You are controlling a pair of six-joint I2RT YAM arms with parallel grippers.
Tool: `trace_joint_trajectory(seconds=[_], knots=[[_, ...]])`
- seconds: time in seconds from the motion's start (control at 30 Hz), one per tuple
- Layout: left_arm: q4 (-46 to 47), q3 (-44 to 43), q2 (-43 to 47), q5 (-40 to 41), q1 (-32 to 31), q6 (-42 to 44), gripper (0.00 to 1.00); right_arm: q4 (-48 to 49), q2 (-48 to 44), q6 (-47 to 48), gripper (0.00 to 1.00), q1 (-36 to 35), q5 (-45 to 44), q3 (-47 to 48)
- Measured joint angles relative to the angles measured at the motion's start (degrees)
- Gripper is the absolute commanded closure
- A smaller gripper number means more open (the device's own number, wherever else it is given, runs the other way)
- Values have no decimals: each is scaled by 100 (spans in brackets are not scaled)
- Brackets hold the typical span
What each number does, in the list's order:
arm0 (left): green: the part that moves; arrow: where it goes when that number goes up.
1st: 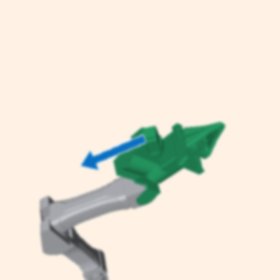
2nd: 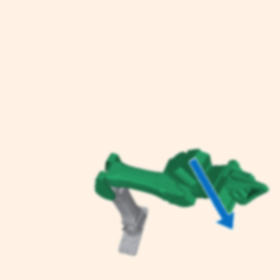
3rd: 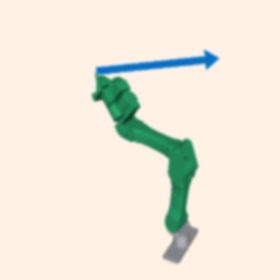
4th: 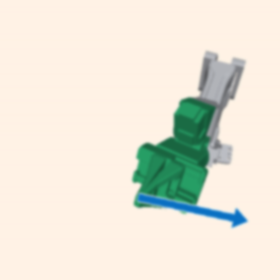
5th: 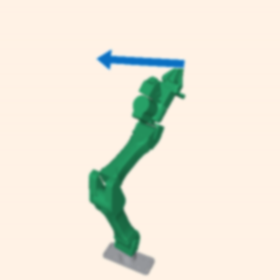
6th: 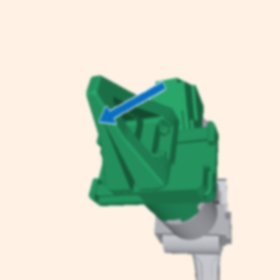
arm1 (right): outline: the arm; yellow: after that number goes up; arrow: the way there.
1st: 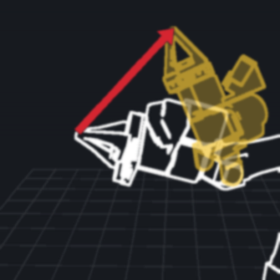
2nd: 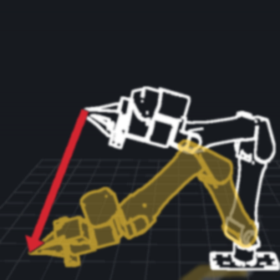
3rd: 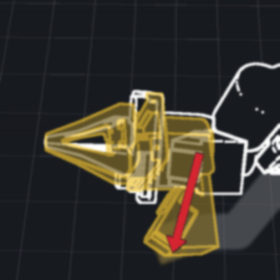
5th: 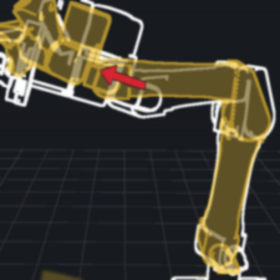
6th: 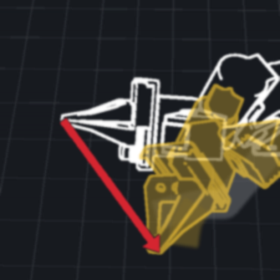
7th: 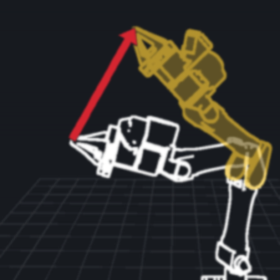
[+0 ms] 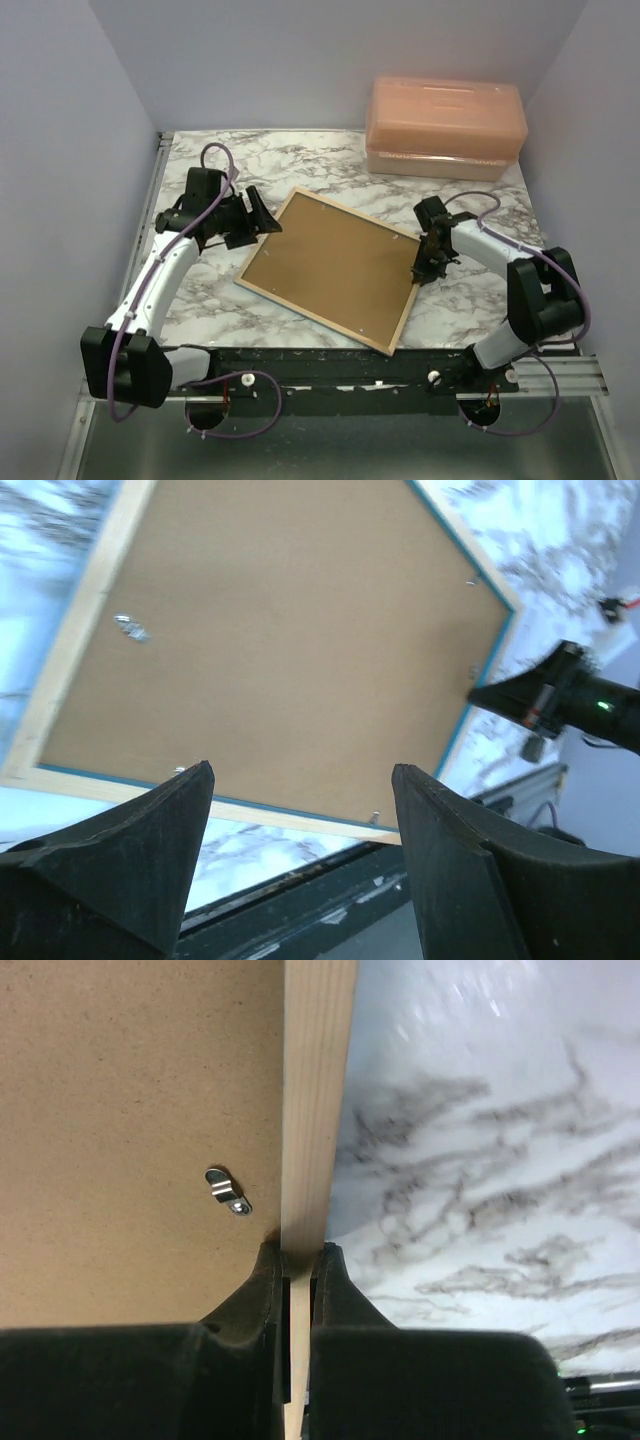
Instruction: Put the photo into the frame
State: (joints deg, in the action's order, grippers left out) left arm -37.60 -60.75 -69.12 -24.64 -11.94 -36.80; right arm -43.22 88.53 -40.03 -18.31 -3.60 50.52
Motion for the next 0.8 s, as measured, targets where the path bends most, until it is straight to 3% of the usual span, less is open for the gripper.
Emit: trace_joint_trajectory(seconds=[0.27, 0.37, 0.43, 0.5, 0.57, 0.7, 0.8], knots=[[-684, -525, -1235, 267, 1001, 809, 27, 127, 1034, 1080, 97, -13, -289, 1182], [-752, -586, -1650, 505, 1073, 916, 27, 339, 1143, 1353, 83, -33, -640, 1331], [-739, -577, -1899, 612, 1075, 907, 28, 507, 1147, 1443, 64, -61, -798, 1333], [-682, -566, -2118, 640, 1075, 848, 28, 682, 1156, 1541, 37, -74, -909, 1329], [-590, -542, -2321, 654, 1073, 791, 28, 756, 1150, 1622, 23, -74, -1001, 1327], [-466, -507, -2758, 660, 1064, 675, 28, 911, 1143, 1528, 12, -59, -909, 1318], [-457, -466, -2903, 664, 1023, 629, 28, 1019, 1134, 1379, 10, -28, -684, 1281]])
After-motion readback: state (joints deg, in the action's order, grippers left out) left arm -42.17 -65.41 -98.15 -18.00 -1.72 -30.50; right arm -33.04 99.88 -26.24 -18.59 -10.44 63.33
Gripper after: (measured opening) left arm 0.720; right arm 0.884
